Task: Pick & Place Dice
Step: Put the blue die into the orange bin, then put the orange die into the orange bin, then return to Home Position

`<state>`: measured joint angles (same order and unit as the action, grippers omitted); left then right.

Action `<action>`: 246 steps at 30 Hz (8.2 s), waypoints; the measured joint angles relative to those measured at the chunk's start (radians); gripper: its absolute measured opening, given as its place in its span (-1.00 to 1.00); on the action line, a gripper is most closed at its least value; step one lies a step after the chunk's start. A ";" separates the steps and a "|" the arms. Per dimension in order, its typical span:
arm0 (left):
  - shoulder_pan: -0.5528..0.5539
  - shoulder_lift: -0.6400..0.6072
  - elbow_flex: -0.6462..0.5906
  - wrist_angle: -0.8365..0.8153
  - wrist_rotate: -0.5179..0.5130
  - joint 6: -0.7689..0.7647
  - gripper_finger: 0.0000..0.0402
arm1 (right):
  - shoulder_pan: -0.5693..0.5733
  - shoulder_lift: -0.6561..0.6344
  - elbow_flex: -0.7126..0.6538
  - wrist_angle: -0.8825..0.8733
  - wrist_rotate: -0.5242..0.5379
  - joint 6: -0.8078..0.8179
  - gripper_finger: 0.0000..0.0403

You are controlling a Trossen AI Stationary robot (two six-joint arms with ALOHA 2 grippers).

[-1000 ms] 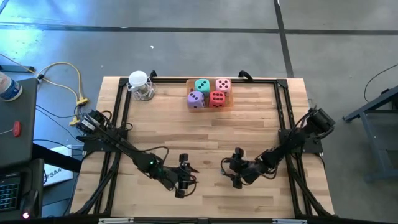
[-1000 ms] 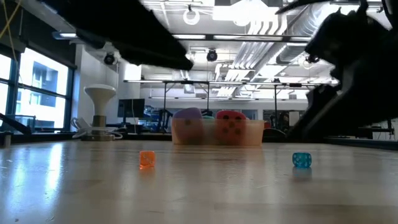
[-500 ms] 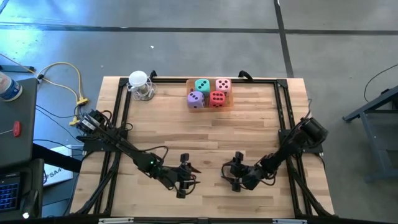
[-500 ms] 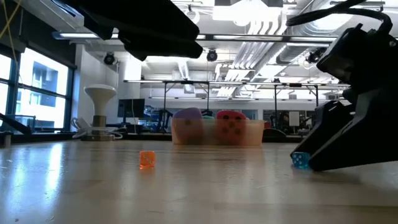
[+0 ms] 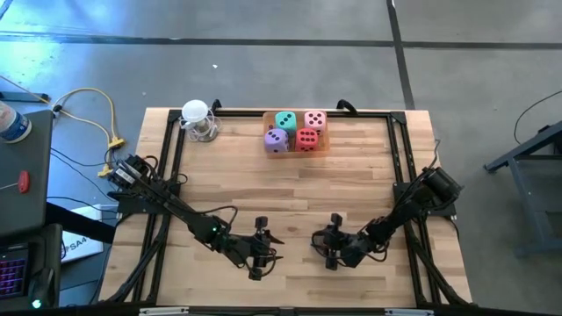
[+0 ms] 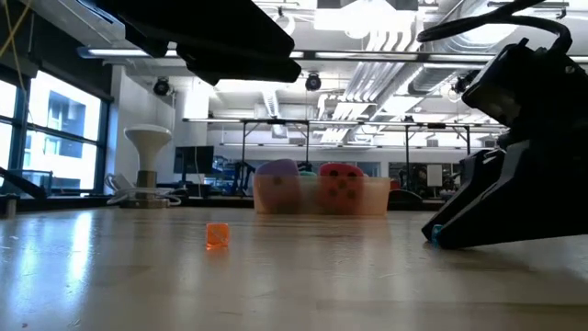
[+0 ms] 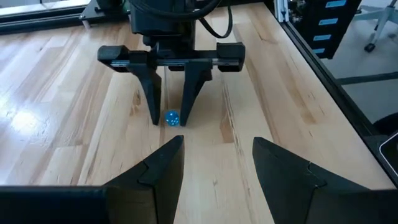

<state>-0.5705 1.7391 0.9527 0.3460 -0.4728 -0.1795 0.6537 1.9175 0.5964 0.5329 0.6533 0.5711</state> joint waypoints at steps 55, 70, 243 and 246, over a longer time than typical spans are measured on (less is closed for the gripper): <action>0.243 -0.139 -0.048 -0.466 0.345 0.156 -0.09 | -0.938 -0.492 0.018 -0.253 -0.275 -0.230 0.01; 0.193 -0.139 -0.048 -0.465 0.337 0.045 -0.09 | -0.531 -0.591 0.020 0.095 -0.546 -0.474 0.02; 0.820 -1.458 -0.577 -0.560 0.425 0.073 -1.00 | -0.846 -1.669 -0.588 -0.296 -0.629 -0.475 -0.99; 0.789 -1.458 -0.577 -0.573 0.427 0.068 -1.00 | -0.846 -1.662 -0.588 -0.291 -0.636 -0.460 -0.99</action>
<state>0.2190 0.2810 0.3753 -0.2268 -0.0460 -0.1118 -0.1921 0.2557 0.0086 0.2421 0.0174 0.1115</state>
